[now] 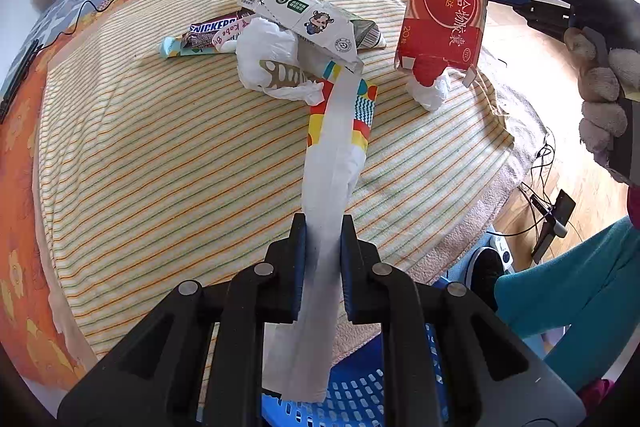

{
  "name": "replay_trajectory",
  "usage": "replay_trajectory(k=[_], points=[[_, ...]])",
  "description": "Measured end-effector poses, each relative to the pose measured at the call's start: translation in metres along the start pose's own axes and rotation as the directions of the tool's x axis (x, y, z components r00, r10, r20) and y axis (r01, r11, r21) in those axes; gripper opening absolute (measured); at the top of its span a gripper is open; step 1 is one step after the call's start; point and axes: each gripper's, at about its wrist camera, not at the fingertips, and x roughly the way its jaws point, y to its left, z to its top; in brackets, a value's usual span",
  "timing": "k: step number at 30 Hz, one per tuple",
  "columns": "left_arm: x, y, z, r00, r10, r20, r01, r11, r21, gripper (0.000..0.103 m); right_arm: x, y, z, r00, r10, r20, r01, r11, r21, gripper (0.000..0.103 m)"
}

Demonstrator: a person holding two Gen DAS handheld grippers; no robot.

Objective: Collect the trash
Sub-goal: 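Carry the paper strip and red box to the blue basket and release both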

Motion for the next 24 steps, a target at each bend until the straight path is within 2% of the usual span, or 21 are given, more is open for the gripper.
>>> replay_trajectory(k=[4,9,15,24], points=[[-0.016,-0.011,-0.011,1.0,-0.004,0.03,0.005,1.0,-0.013,0.014,-0.021,0.009,0.001,0.998,0.041,0.044,-0.041,0.999,-0.014,0.015],[-0.031,-0.004,-0.021,0.999,0.008,0.05,-0.007,0.999,-0.037,0.014,-0.041,0.019,0.0,0.994,0.077,0.082,-0.075,0.997,-0.033,0.015],[-0.042,0.001,-0.042,0.999,-0.009,0.049,0.013,0.997,-0.075,0.014,-0.05,0.032,-0.03,0.99,0.139,0.019,-0.138,0.988,-0.062,0.015],[-0.049,-0.005,-0.077,0.999,-0.014,0.036,0.017,0.997,-0.082,0.014,-0.059,0.052,-0.083,0.988,0.144,-0.051,-0.151,0.969,-0.194,0.015]])
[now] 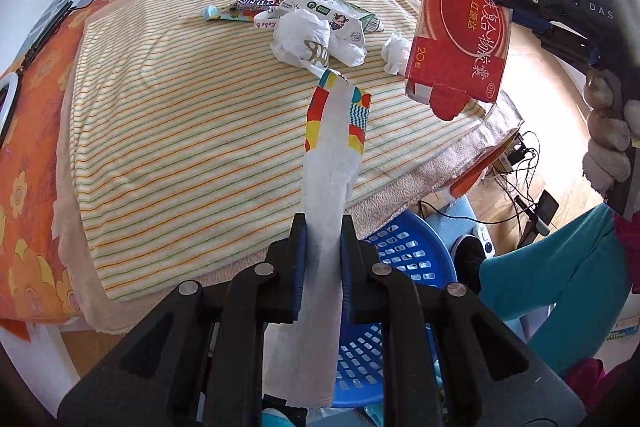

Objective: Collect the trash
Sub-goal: 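Carry the paper strip and red box to the blue basket and release both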

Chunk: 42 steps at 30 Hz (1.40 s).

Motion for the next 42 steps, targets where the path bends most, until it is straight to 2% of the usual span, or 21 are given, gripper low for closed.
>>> replay_trajectory(k=[5,13,19,29,40,41,42], points=[[-0.003,-0.004,-0.017,1.0,-0.011,0.008,0.012,1.0,-0.015,0.014,0.0,0.011,-0.026,0.999,0.023,-0.044,-0.025,0.999,-0.031,0.015],[-0.004,-0.008,-0.035,0.999,0.013,0.048,-0.011,0.999,-0.039,0.013,0.003,0.027,-0.073,0.991,0.029,-0.129,-0.042,0.995,-0.093,0.015],[0.005,-0.009,-0.048,0.998,0.005,0.061,0.0,0.997,-0.082,0.013,0.008,0.038,-0.108,0.983,0.001,-0.186,-0.029,0.988,-0.149,0.015],[0.026,-0.025,-0.064,0.999,0.02,0.036,-0.018,0.998,-0.059,0.013,0.026,0.05,-0.153,0.959,-0.074,-0.273,0.011,0.974,-0.225,0.016],[0.041,-0.02,-0.072,0.999,0.045,0.011,-0.044,0.996,-0.071,0.014,0.035,0.044,-0.168,0.947,-0.112,-0.302,0.038,0.969,-0.243,0.016],[0.041,-0.021,-0.072,0.999,0.05,0.008,-0.049,0.996,-0.068,0.014,0.035,0.044,-0.168,0.947,-0.113,-0.301,0.039,0.97,-0.241,0.016],[0.043,-0.021,-0.072,0.998,0.056,0.003,-0.055,0.996,-0.064,0.019,0.035,0.043,-0.168,0.947,-0.113,-0.302,0.039,0.97,-0.24,0.016]])
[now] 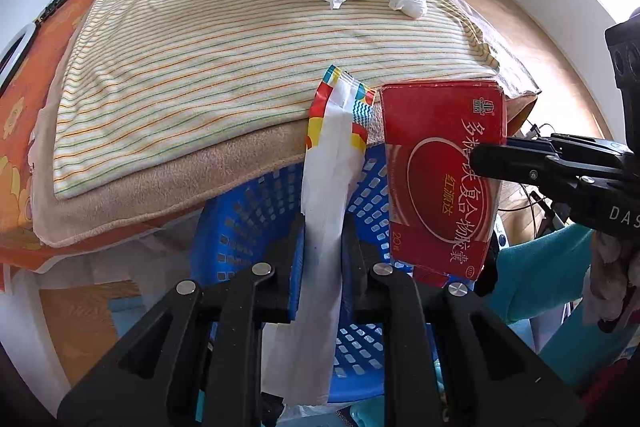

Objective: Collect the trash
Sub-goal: 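Carry the paper strip and red box to the blue basket and release both, then grasp the white plastic bag with the left tool while the right tool grasps the crumpled tissue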

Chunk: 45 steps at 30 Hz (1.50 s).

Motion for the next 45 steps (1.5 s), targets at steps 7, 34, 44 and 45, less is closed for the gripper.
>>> replay_trajectory(k=[7,34,44,45], points=[[0.001,0.0,-0.002,1.0,0.023,-0.003,-0.023,1.0,0.001,0.041,0.006,0.001,0.0,1.0,-0.02,-0.019,0.02,1.0,-0.007,0.021],[-0.018,0.013,0.057,0.999,0.004,0.054,0.0,0.997,-0.074,0.066,-0.02,-0.029,0.038,0.995,-0.055,0.079,0.048,0.995,0.083,0.083],[-0.021,0.014,0.118,0.993,-0.008,0.115,0.017,0.997,-0.081,0.066,-0.037,-0.072,0.094,0.985,-0.094,0.146,0.066,0.98,0.187,0.083],[-0.02,0.014,0.123,0.993,-0.015,0.116,0.025,0.996,-0.085,0.066,-0.038,-0.076,0.099,0.983,-0.109,0.149,0.08,0.979,0.188,0.083]])
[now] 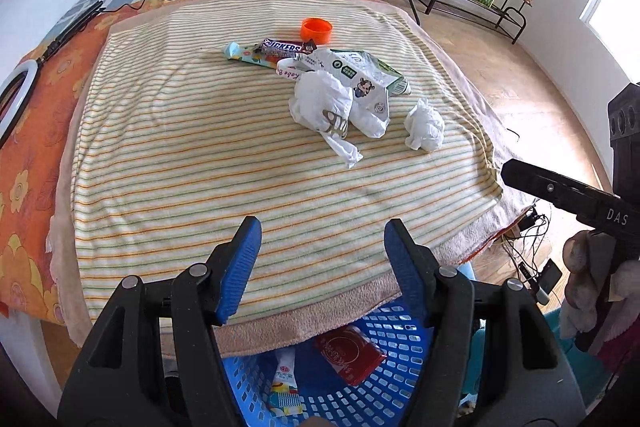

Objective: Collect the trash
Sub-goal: 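Grasp the white plastic bag with the left tool while the right tool grasps the crumpled tissue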

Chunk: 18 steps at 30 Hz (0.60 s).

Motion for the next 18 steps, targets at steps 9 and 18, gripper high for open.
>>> replay_trajectory(k=[9,18], points=[[0.025,0.002,0.047,0.998,-0.063,-0.003,0.062,0.992,-0.106,0.066,0.016,-0.023,0.042,0.999,-0.035,0.003,0.035,0.999,0.025,0.083],[0.06,0.027,0.077,0.993,-0.117,-0.024,0.105,0.954,-0.28,0.066,0.051,-0.033,0.055,0.996,-0.07,-0.056,0.073,0.997,0.038,0.083]])
